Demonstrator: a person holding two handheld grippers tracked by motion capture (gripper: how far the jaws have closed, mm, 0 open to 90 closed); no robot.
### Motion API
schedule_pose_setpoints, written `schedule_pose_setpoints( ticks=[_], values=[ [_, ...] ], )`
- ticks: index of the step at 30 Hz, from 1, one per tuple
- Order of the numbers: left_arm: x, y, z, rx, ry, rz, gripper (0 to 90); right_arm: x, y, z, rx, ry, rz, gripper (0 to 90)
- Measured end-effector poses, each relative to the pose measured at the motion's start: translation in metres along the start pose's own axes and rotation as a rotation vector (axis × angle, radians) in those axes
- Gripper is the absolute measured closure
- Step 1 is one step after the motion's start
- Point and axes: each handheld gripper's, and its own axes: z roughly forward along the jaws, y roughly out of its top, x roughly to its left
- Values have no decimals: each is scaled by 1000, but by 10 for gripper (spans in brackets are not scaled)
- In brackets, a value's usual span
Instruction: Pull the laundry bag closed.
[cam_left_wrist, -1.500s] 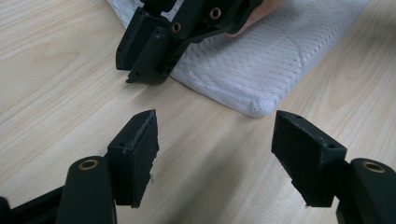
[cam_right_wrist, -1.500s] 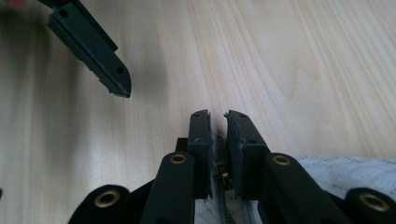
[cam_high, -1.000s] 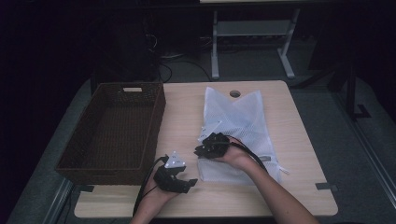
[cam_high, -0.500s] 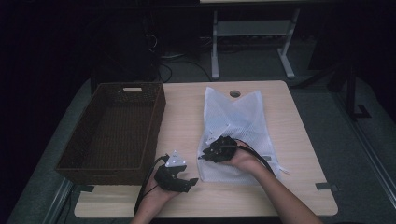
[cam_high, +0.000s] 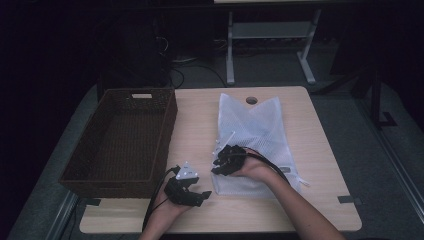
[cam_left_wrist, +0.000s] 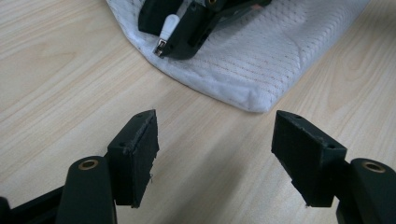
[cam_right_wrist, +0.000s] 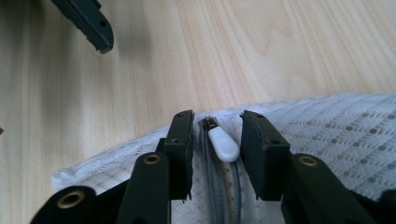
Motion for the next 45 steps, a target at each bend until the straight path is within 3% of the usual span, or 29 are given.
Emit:
schedule_pose_setpoints(
  ticks=[3,5,10,13,17,28,33,37,40,43,45],
  values=[
    [0,0,1,3,2,0,315,1,-1,0,-4,-11,-15,778],
    [-1,1,1,-1,1,0,315,1,-3,-1,-13,-10,-13,811],
    [1,6,0,-18,-5,-14,314,3,-10,-7,-99,-15,21,816],
    [1,16,2,-38,-12,-22,314,7,-10,-16,-151,-27,17,817],
    [1,30,12,-33,-8,-16,312,10,-10,-26,-182,-47,4,817],
    [14,50,32,-43,-36,-39,346,7,-18,-50,-258,-68,33,819],
    [18,57,38,-54,-65,-23,496,6,-20,-57,-278,-73,45,818],
    [18,58,41,-76,-55,9,650,5,-22,-59,-288,-67,52,818],
    [19,58,39,-91,-51,22,700,5,-24,-59,-296,-59,58,818],
    [19,58,37,-91,-45,42,827,5,-25,-60,-297,-55,62,817],
    [18,57,35,-95,-45,53,865,5,-27,-61,-294,-47,71,812]
  ],
)
